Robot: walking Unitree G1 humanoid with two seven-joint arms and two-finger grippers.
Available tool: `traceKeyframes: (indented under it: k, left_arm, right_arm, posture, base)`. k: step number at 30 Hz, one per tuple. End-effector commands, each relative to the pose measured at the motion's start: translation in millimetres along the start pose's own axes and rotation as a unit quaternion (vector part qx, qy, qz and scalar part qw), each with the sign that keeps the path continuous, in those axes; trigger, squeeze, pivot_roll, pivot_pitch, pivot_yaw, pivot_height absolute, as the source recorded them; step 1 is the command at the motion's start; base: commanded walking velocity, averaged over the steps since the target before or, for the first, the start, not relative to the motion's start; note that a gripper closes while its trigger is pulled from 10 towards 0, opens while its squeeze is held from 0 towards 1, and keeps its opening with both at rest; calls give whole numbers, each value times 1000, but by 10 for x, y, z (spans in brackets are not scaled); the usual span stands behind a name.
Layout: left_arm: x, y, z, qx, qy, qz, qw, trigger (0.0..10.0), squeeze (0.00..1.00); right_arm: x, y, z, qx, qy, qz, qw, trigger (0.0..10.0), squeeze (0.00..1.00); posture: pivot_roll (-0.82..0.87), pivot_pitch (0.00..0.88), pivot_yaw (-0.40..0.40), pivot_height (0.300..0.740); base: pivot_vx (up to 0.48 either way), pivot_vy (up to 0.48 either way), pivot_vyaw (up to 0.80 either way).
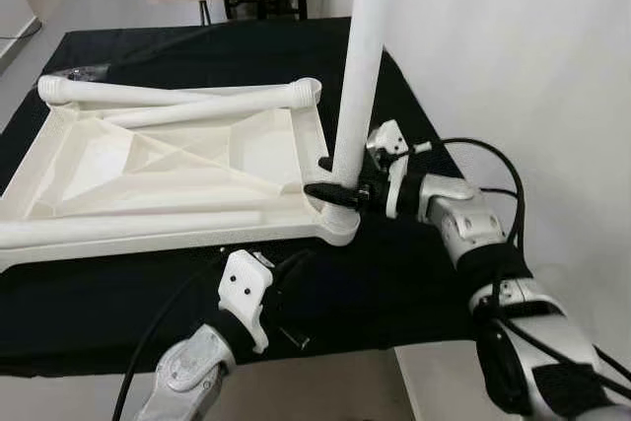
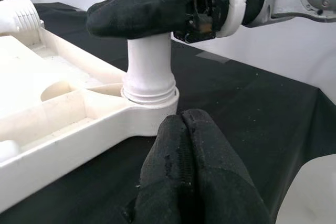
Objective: Building children table
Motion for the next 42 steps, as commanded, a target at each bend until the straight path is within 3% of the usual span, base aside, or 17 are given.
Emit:
traceKeyframes:
  k: [1,9,11,15,17,19,25,26,27,28,29,30,33,35,36,37,42]
  left_arm:
    - [20,-23,3,-5,-1,5,1000,10000,0]
    - [18,-27,19,-5,0,4,1000,10000,0]
    - [5,-28,36,-6,0,4,1000,10000,0]
    - [-14,-17,60,-7,1,3,1000,10000,0]
    - [-41,-2,88,-9,1,2,1000,10000,0]
    - [-61,3,104,-11,0,2,1000,10000,0]
    - [-64,-3,101,-13,0,3,1000,10000,0]
    - [-63,-2,97,-12,1,3,1000,10000,0]
    - [-63,-2,97,-12,1,3,1000,10000,0]
    - [-60,3,87,-10,2,2,1000,10000,0]
    - [-58,5,82,-9,3,2,1000,10000,0]
    - [-56,4,77,-9,3,3,1000,10000,0]
    - [-49,0,65,-9,1,5,1000,10000,0]
    - [-49,-2,61,-9,1,5,1000,10000,0]
    - [-48,-3,58,-9,0,6,1000,10000,0]
    - [-46,-6,53,-9,0,6,1000,10000,0]
    - [-34,-10,35,-7,-1,7,1000,10000,0]
  right_arm:
    - [45,-3,32,15,-9,-21,1000,0,0]
    - [126,-196,270,-6,-45,11,999,0,0]
    - [177,-338,392,-44,-102,23,994,0,0]
    - [121,-597,486,-106,-187,9,976,0,0]
    - [-173,-908,636,-192,-336,-50,921,0,0]
    - [-333,-849,746,-212,-389,-26,896,0,0]
    - [-182,-632,659,-176,-386,18,905,0,0]
    - [-140,-639,623,-178,-390,16,904,10000,0]
    - [-140,-639,623,-178,-390,16,904,10000,0]
    - [-103,-567,528,-152,-380,6,912,10000,725]
    - [-86,-508,480,-128,-370,-1,920,10000,725]
    - [-76,-430,416,-100,-348,-3,932,10000,1000]
    - [-28,-30,265,-19,-286,20,958,10000,1000]
    - [-23,68,242,2,-257,21,966,10000,910]
    - [-26,160,227,19,-227,35,973,10000,361]
    - [-41,253,217,36,-182,50,981,10000,0]
    - [-40,343,229,40,-80,95,991,10000,0]
  posture:
    - [104,95,-71,740]
    - [99,109,-63,740]
    - [95,115,-61,740]
    - [87,127,-59,740]
    - [75,144,-30,740]
    - [56,144,-12,740]
    - [58,144,-18,740]
    - [62,141,-25,740]
    - [62,141,-25,740]
    - [73,139,-31,740]
    - [73,139,-31,740]
    - [73,135,-32,740]
    - [70,127,-30,740]
    - [68,123,-30,740]
    - [69,122,-30,740]
    - [72,115,-35,740]
    - [82,112,-47,740]
  base:
    - [0,0,0]
    - [0,0,0]
    - [0,0,0]
    - [0,0,0]
    - [0,0,0]
    - [0,0,0]
    - [0,0,0]
    - [0,0,0]
    - [0,0,0]
    - [0,0,0]
    - [0,0,0]
    - [0,0,0]
    - [0,0,0]
    - [0,0,0]
    - [0,0,0]
    - [0,0,0]
    - [0,0,0]
Point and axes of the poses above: a point about 5 cm out from each wrist's last joint towards the gripper, its own z axis pointing back from the gripper into the wrist, its own y axis along the axis of the wrist's last joint, x = y × z, the point moved 4 cm from there along -z, pointing out of the wrist towards the gripper, and after that the axes turned 15 degrees about z, right-handed, at the moved point
